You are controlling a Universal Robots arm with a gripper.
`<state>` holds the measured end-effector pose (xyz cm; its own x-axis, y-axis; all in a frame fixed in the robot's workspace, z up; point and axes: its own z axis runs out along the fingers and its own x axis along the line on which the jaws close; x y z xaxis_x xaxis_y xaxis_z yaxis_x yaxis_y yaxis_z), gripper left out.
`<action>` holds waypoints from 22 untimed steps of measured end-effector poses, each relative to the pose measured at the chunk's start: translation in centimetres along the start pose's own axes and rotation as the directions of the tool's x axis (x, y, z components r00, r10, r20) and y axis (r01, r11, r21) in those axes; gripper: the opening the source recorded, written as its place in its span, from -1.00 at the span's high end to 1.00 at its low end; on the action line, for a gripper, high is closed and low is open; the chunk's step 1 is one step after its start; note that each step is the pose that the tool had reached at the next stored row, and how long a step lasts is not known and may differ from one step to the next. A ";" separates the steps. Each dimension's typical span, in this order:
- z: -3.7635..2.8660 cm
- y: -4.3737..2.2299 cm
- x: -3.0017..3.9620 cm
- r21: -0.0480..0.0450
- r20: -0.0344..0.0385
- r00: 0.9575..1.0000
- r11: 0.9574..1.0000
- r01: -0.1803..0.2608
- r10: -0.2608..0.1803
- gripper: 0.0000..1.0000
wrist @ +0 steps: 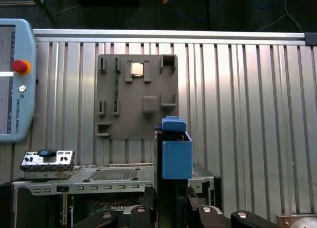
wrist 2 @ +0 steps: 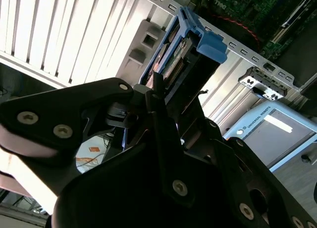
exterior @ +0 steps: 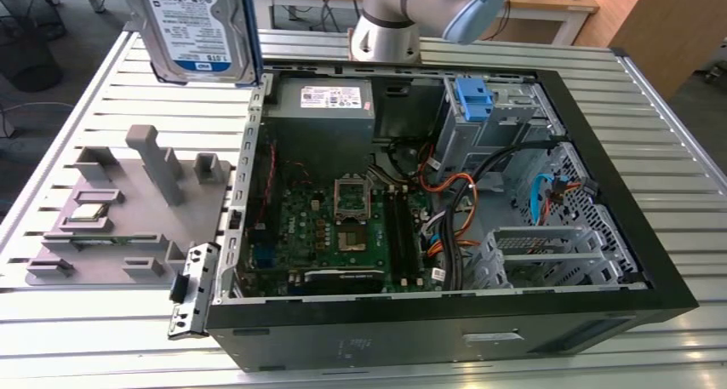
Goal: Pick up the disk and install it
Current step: 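Pick up the disk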
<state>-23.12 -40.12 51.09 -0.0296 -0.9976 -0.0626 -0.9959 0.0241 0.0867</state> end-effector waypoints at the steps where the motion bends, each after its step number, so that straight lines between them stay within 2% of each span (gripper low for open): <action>1: -0.02 -0.30 -0.01 -0.001 0.000 1.000 1.000 0.000 0.000 0.30; 10: -0.22 -3.05 -0.08 -0.009 0.000 1.000 1.000 -0.001 0.001 0.30; 22: -0.53 -7.23 -0.21 -0.023 -0.001 1.000 1.000 -0.002 0.001 0.30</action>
<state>-15.86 -40.12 51.00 -0.0310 -0.9976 -0.0619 -0.9936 0.0241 0.1101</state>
